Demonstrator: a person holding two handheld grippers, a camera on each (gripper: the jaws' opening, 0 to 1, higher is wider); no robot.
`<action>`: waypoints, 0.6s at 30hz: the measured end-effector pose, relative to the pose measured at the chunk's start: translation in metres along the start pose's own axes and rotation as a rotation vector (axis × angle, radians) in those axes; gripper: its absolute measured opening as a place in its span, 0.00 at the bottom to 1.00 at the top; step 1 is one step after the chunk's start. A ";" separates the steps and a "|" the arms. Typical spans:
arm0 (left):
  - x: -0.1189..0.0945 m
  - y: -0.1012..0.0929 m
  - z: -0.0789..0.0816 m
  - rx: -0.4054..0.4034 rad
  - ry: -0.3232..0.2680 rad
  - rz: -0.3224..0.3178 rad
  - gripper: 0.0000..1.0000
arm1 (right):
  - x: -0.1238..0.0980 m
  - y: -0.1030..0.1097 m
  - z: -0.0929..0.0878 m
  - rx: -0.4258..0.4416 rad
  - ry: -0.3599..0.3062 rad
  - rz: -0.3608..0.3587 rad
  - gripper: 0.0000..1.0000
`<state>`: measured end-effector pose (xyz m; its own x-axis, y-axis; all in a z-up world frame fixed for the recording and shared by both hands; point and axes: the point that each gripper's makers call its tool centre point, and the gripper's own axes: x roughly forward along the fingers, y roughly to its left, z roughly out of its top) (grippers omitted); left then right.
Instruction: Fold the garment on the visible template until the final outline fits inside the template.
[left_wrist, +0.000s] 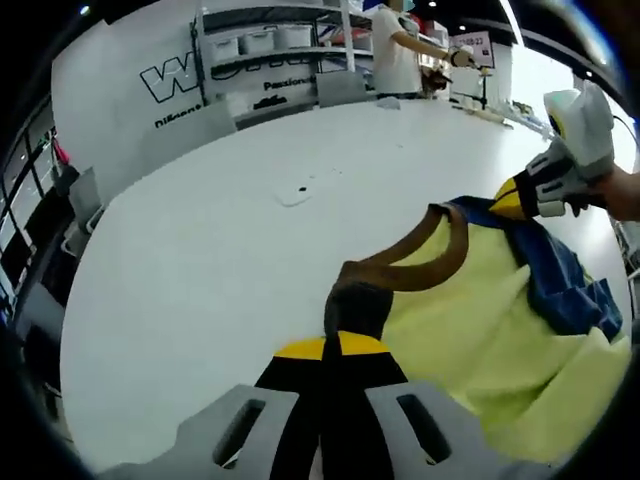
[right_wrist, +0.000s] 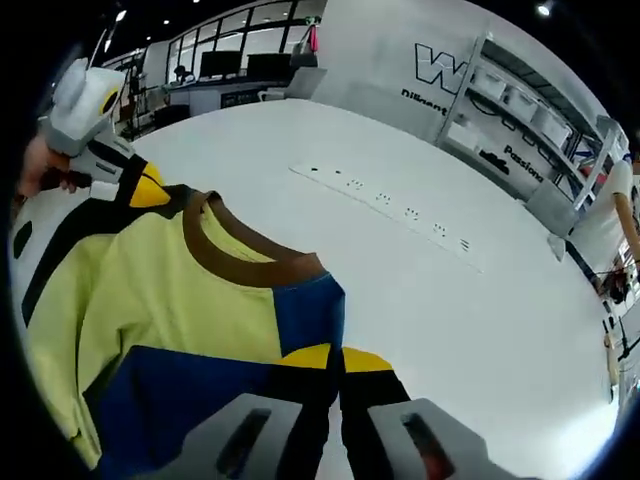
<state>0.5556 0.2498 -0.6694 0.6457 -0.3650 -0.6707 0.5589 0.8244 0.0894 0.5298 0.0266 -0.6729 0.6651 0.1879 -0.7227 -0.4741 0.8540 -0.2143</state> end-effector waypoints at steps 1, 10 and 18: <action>0.000 0.000 0.000 0.003 0.000 0.000 0.02 | 0.000 0.000 0.000 0.001 0.000 -0.001 0.00; 0.009 0.001 0.003 0.023 0.003 0.009 0.02 | 0.004 -0.009 -0.003 0.008 0.029 -0.037 0.00; 0.008 0.001 0.004 0.097 0.004 0.031 0.10 | 0.001 -0.011 0.005 0.022 -0.014 -0.050 0.00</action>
<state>0.5635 0.2463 -0.6718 0.6619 -0.3380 -0.6690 0.5862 0.7897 0.1811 0.5385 0.0201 -0.6685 0.6956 0.1515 -0.7022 -0.4273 0.8731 -0.2349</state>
